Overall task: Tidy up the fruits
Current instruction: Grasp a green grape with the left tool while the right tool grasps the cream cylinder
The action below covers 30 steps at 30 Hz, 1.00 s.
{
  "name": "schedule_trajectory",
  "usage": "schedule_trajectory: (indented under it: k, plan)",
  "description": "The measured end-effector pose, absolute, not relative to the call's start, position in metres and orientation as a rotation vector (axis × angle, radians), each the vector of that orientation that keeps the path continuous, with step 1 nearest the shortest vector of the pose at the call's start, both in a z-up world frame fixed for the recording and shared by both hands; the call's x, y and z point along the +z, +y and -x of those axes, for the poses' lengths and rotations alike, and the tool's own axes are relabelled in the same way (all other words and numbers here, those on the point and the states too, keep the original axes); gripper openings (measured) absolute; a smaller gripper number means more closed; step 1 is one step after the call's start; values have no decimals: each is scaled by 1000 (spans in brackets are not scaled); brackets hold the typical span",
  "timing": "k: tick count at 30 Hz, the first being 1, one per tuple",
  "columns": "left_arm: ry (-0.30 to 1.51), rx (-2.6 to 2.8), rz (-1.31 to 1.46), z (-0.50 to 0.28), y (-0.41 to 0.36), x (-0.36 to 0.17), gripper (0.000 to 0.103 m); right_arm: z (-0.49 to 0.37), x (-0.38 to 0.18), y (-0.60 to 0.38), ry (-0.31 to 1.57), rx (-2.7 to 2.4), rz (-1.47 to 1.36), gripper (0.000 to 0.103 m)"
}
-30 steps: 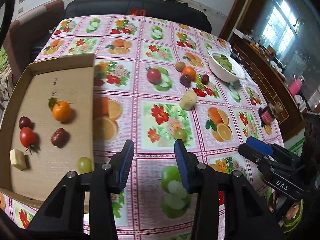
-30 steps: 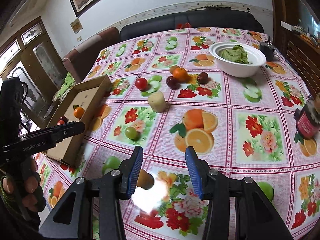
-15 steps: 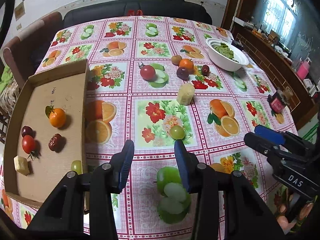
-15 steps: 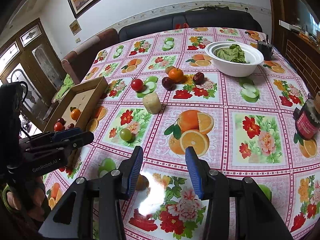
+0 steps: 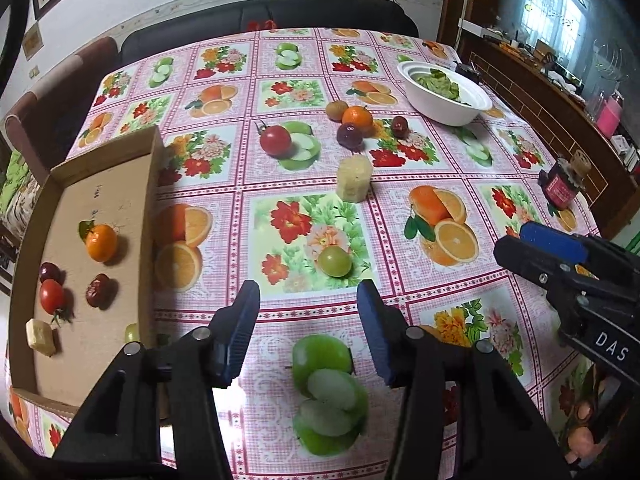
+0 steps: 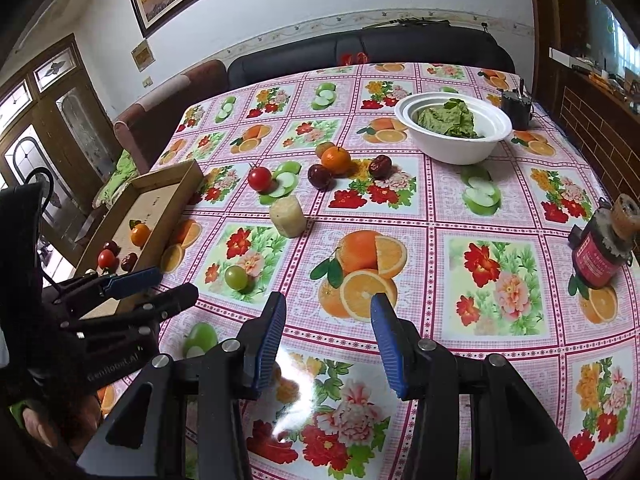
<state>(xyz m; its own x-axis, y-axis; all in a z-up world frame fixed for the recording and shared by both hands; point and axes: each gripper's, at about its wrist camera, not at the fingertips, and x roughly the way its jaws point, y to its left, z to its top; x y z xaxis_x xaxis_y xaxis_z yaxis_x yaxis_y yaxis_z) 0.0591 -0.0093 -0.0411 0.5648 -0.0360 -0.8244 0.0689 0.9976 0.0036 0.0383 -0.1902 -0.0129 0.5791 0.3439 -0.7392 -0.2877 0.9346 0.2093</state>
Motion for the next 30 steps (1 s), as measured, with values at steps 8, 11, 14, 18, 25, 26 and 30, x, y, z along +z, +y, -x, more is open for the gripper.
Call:
schedule_trajectory:
  k: [8,11,14,18,25,26,30]
  plan:
    - [1006,-98,55,-72,3,-59,49,-54,-21,-192,895,335,-46,55]
    - [999,-114,99,-77,11,-63,49,-68,-24,-190,899,337,-50,55]
    - [1006,-117,134,-85,18,-67,49,-84,-26,-179,900,363,-44,56]
    - [1025,-134,150,-96,22,-73,49,-104,-29,-151,901,436,-27,55]
    - [1054,-215,181,-104,10,-80,49,-142,-43,-116,926,494,12,55]
    - [1051,-215,166,-105,6,-79,49,-147,-46,-112,932,500,22,55]
    - [1041,-212,136,-113,-2,-80,48,-158,-56,-104,957,515,47,46]
